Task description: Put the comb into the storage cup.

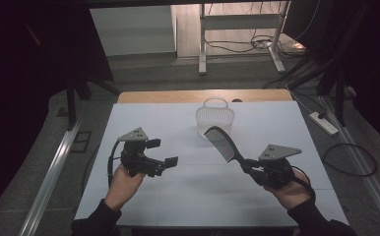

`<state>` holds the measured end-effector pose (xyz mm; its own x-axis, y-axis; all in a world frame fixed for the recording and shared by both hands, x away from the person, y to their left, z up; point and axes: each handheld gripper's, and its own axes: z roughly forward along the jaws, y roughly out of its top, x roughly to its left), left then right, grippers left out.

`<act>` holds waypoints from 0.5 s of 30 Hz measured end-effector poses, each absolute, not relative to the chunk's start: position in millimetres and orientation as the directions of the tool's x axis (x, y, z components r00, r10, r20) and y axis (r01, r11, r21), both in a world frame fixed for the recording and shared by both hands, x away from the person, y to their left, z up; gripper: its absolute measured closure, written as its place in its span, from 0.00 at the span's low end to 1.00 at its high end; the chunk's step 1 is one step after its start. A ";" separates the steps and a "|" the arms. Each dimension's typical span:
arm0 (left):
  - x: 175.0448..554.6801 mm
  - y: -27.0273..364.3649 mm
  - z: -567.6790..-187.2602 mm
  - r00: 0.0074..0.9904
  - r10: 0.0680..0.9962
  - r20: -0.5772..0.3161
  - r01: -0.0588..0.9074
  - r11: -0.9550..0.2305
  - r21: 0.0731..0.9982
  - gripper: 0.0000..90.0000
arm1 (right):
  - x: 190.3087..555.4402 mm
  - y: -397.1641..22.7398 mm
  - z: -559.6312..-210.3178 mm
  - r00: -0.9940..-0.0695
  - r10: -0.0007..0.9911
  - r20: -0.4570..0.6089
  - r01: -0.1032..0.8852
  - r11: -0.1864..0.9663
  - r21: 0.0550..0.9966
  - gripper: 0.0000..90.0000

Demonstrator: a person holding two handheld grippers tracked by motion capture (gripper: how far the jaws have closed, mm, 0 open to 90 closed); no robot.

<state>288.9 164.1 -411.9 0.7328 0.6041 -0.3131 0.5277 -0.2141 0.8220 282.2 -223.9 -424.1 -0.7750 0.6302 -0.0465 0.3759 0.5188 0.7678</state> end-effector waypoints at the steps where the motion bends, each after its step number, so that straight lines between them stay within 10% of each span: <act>1: 290.3 162.7 -412.1 0.734 0.600 -0.318 0.527 -0.208 0.824 0.00 | 282.1 -223.8 -424.1 -0.775 0.630 -0.047 0.376 0.520 0.767 0.81; 15: 304.2 145.4 -410.0 0.745 0.566 -0.352 0.535 -0.193 0.822 0.00 | 279.1 -218.9 -423.1 -0.777 0.627 -0.046 0.358 0.502 0.788 0.81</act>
